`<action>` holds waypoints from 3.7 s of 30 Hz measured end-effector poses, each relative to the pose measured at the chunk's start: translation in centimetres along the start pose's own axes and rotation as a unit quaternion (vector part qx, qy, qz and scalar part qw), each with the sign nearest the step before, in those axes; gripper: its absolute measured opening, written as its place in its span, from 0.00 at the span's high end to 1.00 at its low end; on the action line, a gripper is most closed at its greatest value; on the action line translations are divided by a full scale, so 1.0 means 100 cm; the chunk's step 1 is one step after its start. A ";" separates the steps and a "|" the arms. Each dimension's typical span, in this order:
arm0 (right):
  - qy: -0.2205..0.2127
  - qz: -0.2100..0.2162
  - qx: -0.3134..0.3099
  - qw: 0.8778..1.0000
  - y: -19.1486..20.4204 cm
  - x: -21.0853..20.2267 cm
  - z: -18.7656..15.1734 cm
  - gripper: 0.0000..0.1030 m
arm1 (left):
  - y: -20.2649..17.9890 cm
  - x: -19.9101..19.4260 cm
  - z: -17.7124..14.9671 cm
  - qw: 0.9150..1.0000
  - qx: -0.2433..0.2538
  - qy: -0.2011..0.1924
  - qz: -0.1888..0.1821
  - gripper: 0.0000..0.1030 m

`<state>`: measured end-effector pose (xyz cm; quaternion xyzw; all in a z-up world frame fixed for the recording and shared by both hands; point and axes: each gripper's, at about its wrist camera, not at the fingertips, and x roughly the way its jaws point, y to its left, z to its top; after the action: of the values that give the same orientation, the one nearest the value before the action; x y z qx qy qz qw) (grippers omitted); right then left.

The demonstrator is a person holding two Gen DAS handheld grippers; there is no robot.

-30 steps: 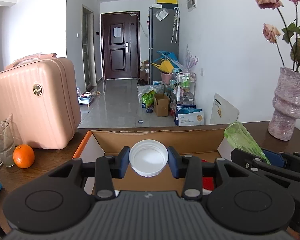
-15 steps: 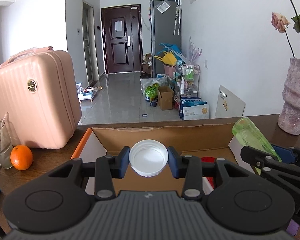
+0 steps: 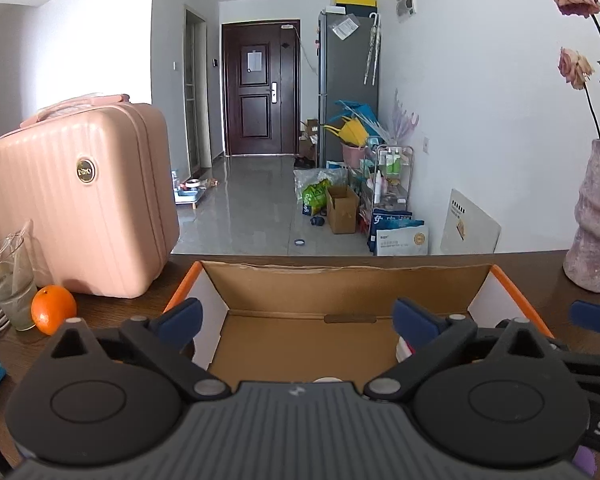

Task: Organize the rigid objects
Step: 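Open the left tool to drop the white cap while the right tool releases the green bottle into the box, then raise both open tools out of the box and move back over the table, then move the right tool to the white tape roll while the left tool approaches the blue cap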

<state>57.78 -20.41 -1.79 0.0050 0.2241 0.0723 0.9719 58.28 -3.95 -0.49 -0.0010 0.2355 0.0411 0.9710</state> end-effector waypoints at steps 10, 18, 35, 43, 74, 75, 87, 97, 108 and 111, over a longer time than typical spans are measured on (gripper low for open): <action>0.001 0.006 -0.001 1.000 0.001 0.001 -0.001 0.02 | 0.004 0.002 0.000 1.000 -0.007 0.005 0.004 0.00; 0.006 0.004 0.001 1.000 0.002 0.002 -0.002 0.00 | 0.009 -0.002 0.001 1.000 -0.014 0.004 0.010 0.00; -0.008 0.012 -0.014 1.000 0.011 -0.017 -0.001 0.00 | 0.016 -0.025 -0.002 1.000 -0.015 -0.010 0.010 0.00; -0.017 0.013 -0.020 1.000 0.015 -0.036 -0.008 0.00 | 0.019 -0.041 -0.008 1.000 -0.009 -0.013 0.009 0.00; -0.020 0.040 -0.027 0.999 0.030 -0.127 -0.058 0.00 | 0.061 -0.134 -0.069 1.000 -0.019 -0.020 0.001 0.00; -0.019 0.040 -0.028 0.999 0.031 -0.130 -0.060 0.00 | 0.061 -0.136 -0.071 1.000 -0.019 -0.020 0.001 0.00; -0.015 0.043 -0.030 0.999 0.035 -0.162 -0.086 0.00 | 0.063 -0.170 -0.095 1.000 -0.015 -0.013 -0.002 0.00; -0.008 0.042 -0.022 0.999 0.034 -0.183 -0.106 0.00 | 0.067 -0.192 -0.115 1.000 -0.017 -0.001 -0.009 0.00; 0.005 0.034 -0.007 0.999 0.029 -0.189 -0.123 0.00 | 0.066 -0.196 -0.134 0.999 -0.011 0.028 -0.016 0.00; 0.008 0.032 -0.005 0.999 0.029 -0.187 -0.124 0.00 | 0.065 -0.194 -0.135 0.999 -0.008 0.034 -0.016 0.00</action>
<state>35.37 -20.53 -4.71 0.0068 0.2317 0.1047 0.9671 34.38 0.69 -3.54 -0.0140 0.2677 0.0276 0.9630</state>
